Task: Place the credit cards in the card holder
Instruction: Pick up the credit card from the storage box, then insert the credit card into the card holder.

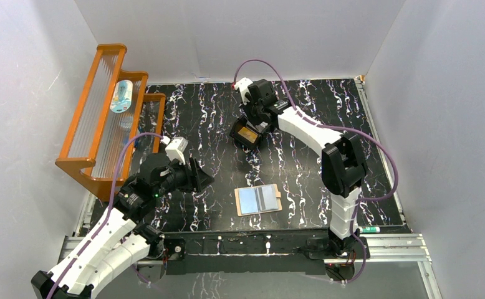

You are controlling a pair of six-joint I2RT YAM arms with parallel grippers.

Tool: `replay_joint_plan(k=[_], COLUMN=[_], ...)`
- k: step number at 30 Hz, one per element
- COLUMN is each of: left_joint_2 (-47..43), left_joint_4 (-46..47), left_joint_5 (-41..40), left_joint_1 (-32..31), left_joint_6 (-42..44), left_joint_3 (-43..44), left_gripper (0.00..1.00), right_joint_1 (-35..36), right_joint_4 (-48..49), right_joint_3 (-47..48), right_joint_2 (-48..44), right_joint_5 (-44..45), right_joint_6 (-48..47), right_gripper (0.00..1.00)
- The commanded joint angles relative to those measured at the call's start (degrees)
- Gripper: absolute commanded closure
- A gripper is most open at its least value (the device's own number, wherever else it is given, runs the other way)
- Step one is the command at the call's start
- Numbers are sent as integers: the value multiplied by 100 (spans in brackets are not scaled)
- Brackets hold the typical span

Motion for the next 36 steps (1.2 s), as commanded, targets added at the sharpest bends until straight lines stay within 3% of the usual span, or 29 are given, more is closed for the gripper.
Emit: replay_joint_plan(k=[1,5,13,16,22,26,36], left_joint_2=[12,188,1006,1279,1534,1772,2519], left_joint_4=[14,-14,134,368,822,1280,2632], left_joint_5=[-39,-62,322,489,683,892,965], left_joint_1=[34,33,24,26,11,-20,-345], left_joint_6=[22,-36,-181,-321,-722,-1021,-1709], left_joint_3=[-36,-29,-20,-66,-305,-513,-1001], left_gripper=[47,50,61,70,73,84,88], right_joint_1=[-11,20,79,129,183,325,488], right_joint_4=[-389,-488,-208,-170,-25,199,1474], right_joint_3=[365,-100,-1798,-2320,-3210,-3831,-5478], right_joint_2=[-519,-1119,-2753,-3093,-3695,-3999,-4599], right_joint_5=[-388,-374,-1073,-1168,-1318,-1358,-2108], right_joint_6=[825,1962,3183,3686,4621,4941,5120], right_gripper=[100,100,100,100,100,100,100])
